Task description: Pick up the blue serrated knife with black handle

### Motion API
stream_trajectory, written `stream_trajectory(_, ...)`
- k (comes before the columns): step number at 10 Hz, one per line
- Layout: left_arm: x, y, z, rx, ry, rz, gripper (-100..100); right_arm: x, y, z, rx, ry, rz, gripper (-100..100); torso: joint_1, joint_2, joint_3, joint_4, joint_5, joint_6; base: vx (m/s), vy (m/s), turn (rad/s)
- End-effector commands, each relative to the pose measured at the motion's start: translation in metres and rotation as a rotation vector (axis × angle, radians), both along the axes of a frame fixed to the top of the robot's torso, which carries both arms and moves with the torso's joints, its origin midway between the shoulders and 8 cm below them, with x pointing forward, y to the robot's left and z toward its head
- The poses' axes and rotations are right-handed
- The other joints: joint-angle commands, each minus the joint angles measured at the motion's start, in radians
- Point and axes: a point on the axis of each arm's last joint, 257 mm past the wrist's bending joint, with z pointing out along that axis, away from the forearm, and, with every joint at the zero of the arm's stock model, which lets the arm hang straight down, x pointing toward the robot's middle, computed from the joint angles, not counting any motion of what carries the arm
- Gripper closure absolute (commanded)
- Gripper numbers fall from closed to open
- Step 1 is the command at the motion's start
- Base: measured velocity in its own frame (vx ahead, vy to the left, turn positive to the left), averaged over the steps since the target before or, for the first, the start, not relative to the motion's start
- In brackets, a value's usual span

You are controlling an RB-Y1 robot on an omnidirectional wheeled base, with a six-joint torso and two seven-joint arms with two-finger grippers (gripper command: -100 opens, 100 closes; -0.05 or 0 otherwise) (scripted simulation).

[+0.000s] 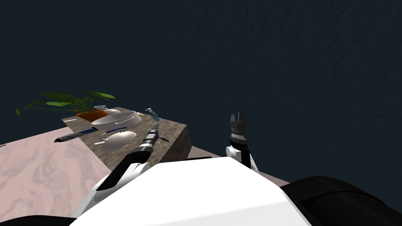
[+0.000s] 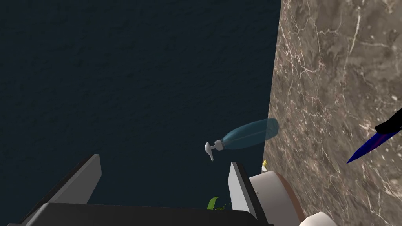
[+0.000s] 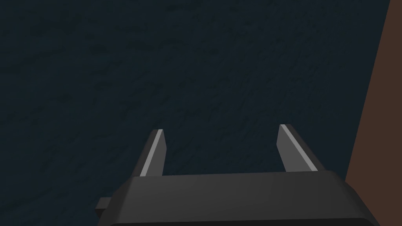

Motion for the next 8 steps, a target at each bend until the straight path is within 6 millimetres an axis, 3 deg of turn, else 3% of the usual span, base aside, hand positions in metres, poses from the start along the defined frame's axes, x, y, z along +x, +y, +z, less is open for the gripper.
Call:
stream_trajectory(1, -0.009, 0.01, -0.015, -0.006, 0.061, 0.023, -100, 0.0, 0.0, 0.0, 0.0, 0.0, 0.0, 0, 0.0, 0.0, 0.0, 0.0, 0.0, 0.0, 0.038, 0.001, -0.099)
stream_trajectory(8, -0.03, 0.028, -0.055, -0.032, 0.229, 0.075, -100, 0.0, 0.0, 0.0, 0.0, 0.0, 0.0, 0, 0.0, 0.0, 0.0, 0.0, 0.0, 0.0, 0.027, 0.005, -0.069)
